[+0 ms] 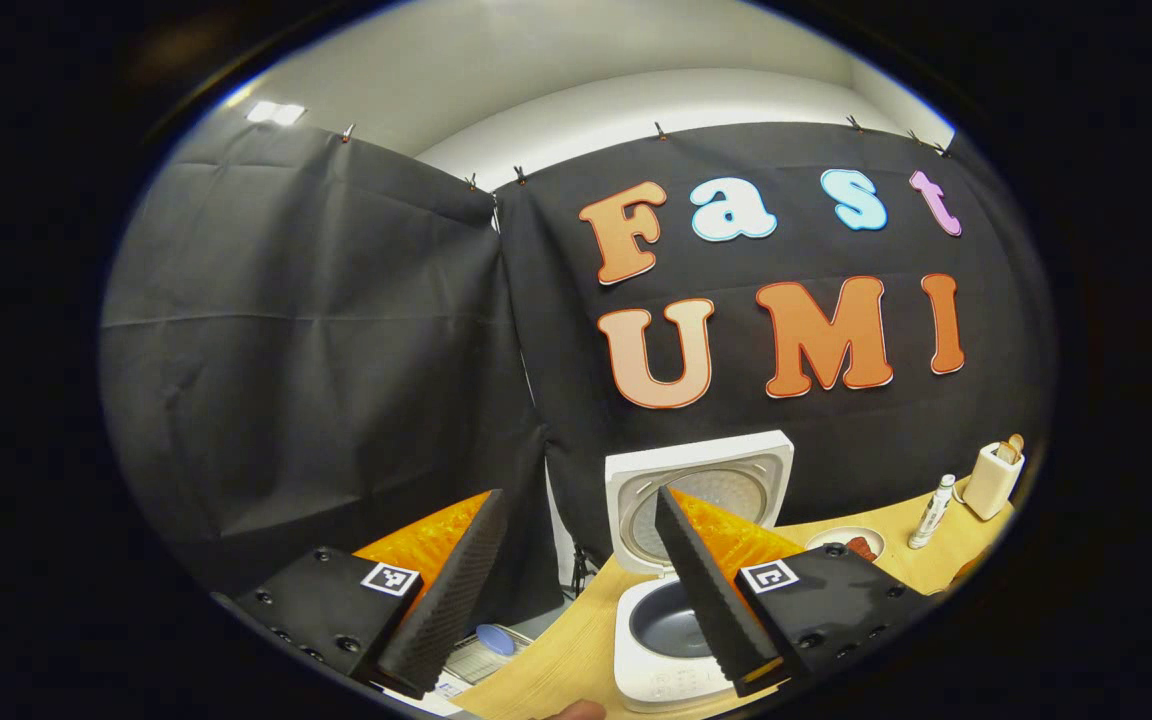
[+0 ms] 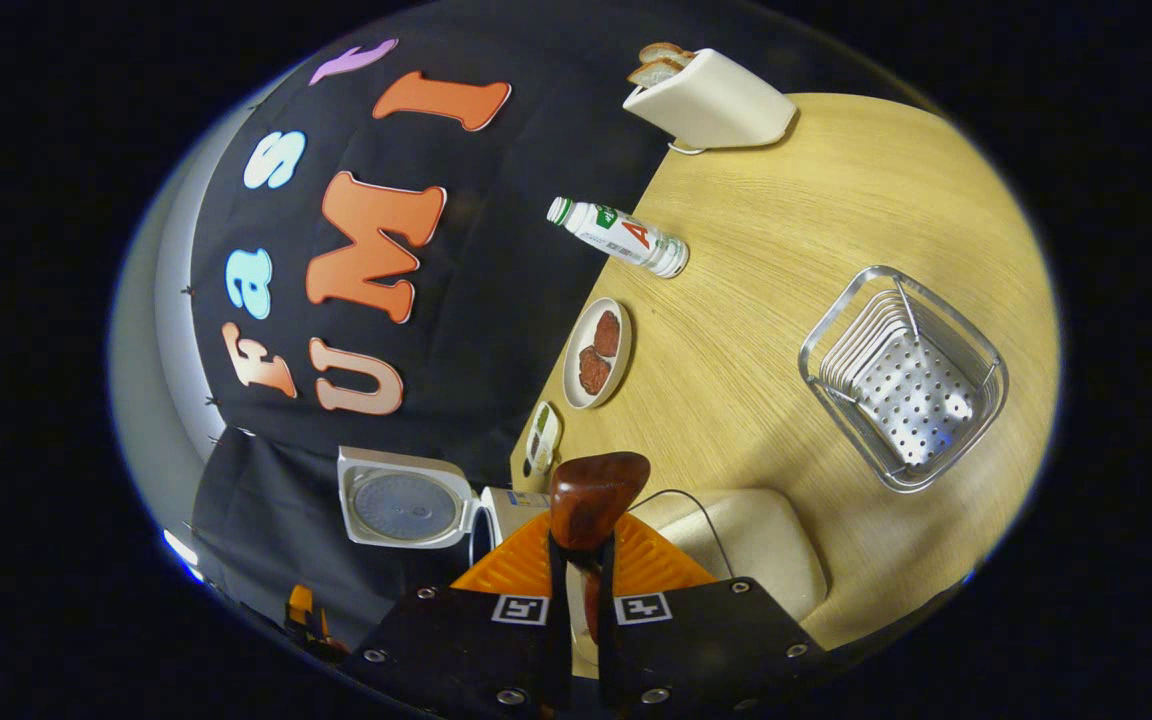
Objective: Close the left gripper, press the button to open the rice cooker; take a wooden spoon from the chopstick holder with the right hand, scoop a spoonful of rice and pour it into the rice cooker, then put the wooden spoon back into the chopstick holder.
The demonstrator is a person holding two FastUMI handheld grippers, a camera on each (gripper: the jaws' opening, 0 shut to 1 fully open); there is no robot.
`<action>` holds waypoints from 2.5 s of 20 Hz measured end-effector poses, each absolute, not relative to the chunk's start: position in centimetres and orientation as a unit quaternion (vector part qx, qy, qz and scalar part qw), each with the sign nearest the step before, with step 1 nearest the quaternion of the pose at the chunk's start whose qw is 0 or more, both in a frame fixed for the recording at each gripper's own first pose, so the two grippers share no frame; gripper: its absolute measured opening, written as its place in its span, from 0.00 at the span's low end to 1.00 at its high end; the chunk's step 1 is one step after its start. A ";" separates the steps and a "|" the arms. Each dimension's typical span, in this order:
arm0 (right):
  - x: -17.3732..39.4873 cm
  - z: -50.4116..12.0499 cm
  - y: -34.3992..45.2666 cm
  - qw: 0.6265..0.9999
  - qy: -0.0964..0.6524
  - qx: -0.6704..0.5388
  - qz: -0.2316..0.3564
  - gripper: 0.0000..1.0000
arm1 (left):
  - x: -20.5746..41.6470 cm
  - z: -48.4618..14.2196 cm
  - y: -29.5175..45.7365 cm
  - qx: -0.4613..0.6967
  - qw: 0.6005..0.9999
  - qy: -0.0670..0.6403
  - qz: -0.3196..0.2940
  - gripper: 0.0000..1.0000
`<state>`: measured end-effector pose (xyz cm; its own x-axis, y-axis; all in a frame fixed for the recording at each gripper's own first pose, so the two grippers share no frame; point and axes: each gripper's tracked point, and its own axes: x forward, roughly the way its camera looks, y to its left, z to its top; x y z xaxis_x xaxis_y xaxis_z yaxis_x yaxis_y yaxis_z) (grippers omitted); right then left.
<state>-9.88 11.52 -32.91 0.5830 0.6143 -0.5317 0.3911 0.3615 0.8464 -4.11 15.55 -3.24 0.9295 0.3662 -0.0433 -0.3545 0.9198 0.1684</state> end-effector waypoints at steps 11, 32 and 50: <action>-5.3 -26.5 14.4 0.643 0.401 0.643 0.110 0.10 | -5.6 -3.9 18.0 0.063 0.976 0.038 0.206 0.99; 4.3 -19.3 38.9 0.704 0.422 0.530 0.216 0.10 | -10.7 -9.7 26.9 0.022 0.957 0.086 0.276 0.99; 4.8 -22.5 42.5 0.818 0.401 0.340 0.233 0.10 | -10.8 -11.4 28.6 0.012 0.950 0.109 0.293 0.99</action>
